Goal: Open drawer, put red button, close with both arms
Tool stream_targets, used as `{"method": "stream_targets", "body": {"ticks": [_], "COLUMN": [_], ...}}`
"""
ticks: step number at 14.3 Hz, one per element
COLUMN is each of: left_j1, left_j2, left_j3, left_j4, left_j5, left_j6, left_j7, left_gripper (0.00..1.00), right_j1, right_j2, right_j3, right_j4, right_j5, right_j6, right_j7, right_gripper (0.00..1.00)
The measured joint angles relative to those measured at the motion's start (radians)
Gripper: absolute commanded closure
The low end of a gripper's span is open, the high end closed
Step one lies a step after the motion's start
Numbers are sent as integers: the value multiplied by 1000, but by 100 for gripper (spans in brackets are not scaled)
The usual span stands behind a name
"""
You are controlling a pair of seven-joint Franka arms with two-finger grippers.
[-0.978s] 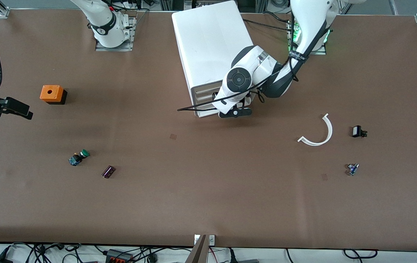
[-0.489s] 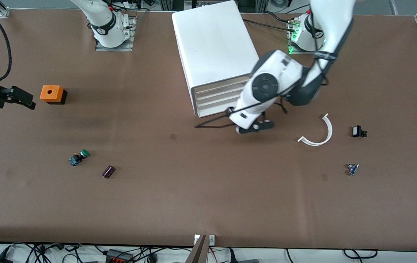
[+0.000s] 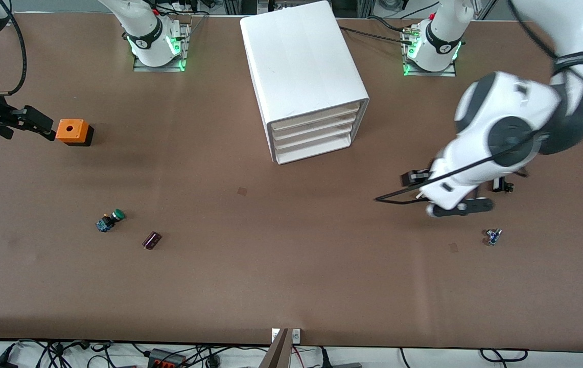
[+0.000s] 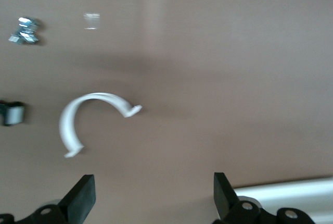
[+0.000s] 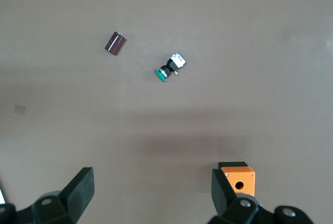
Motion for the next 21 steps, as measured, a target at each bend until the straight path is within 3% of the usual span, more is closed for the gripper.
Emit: {"method": "stream_targets", "body": {"ticks": [4, 7, 10, 14, 21], "left_j1": [105, 123, 112, 22, 4], "left_j2": [-44, -147, -288, -404, -434], "left_j3": [7, 86, 169, 277, 298], "left_j4": [65, 51, -65, -258, -272], "left_j5": [0, -64, -116, -118, -118], "left_j6": [-96, -120, -110, 59, 61], "left_j7": [250, 408, 473, 475, 480], "left_gripper": [0, 0, 0, 0, 0], "right_j1": [0, 0, 0, 0, 0], "right_j2": [-1, -1, -1, -1, -1], "right_j3": [1, 6, 8, 8, 8], "right_j4": [2, 2, 2, 2, 2], "right_j5": [0, 0, 0, 0, 0], "right_j6": [5, -10, -18, -19, -19], "right_j7": [0, 0, 0, 0, 0], "right_gripper": [0, 0, 0, 0, 0]}}
